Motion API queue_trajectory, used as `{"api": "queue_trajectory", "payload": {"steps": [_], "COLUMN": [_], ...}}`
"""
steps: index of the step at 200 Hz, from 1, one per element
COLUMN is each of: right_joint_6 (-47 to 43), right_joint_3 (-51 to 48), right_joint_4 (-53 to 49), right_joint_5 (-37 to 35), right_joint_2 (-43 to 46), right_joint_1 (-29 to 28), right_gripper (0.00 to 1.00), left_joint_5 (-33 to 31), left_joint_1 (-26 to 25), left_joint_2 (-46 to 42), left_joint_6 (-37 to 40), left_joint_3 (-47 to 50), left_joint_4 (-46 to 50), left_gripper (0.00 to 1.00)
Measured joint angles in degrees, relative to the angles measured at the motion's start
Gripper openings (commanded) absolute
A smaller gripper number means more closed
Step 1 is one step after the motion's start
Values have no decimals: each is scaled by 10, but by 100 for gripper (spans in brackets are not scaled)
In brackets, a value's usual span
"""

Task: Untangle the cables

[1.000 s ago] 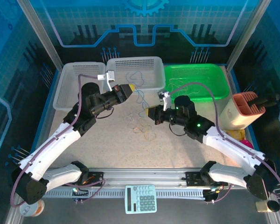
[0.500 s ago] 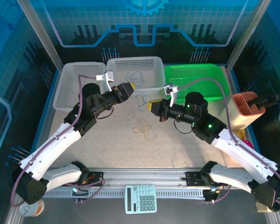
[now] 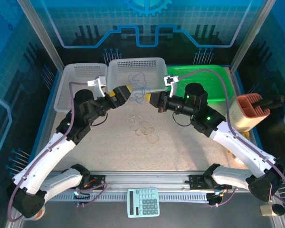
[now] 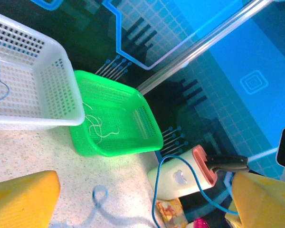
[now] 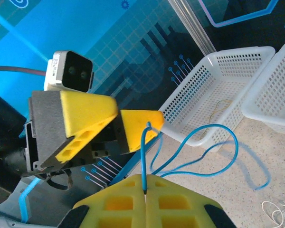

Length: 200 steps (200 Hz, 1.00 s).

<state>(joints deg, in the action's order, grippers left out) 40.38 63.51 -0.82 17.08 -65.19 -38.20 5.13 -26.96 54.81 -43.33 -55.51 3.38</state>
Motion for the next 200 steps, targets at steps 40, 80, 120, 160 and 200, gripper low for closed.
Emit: {"api": "queue_trajectory", "payload": {"steps": [40,80,120,160,200], "right_joint_6": [10,19,22,27,36], "right_joint_3": [0,0,0,4,8], "right_joint_4": [2,19,32,44,60], "right_joint_5": [-6,-5,1,10,16], "right_joint_2": [-4,-8,-8,-10,-10], "right_joint_1": [7,15,15,15,15], "right_gripper": [0,0,0,0,0], "left_joint_5": [5,14,13,0,-8], "left_joint_1": [4,5,6,7,17], "left_joint_2": [-13,-13,-13,-13,-9], "left_joint_6": [-3,-52,-140,-214,-270], "left_joint_3": [17,47,95,128,162], "left_joint_4": [9,2,-31,-77,-132], "left_gripper": [99,99,99,99,96]}}
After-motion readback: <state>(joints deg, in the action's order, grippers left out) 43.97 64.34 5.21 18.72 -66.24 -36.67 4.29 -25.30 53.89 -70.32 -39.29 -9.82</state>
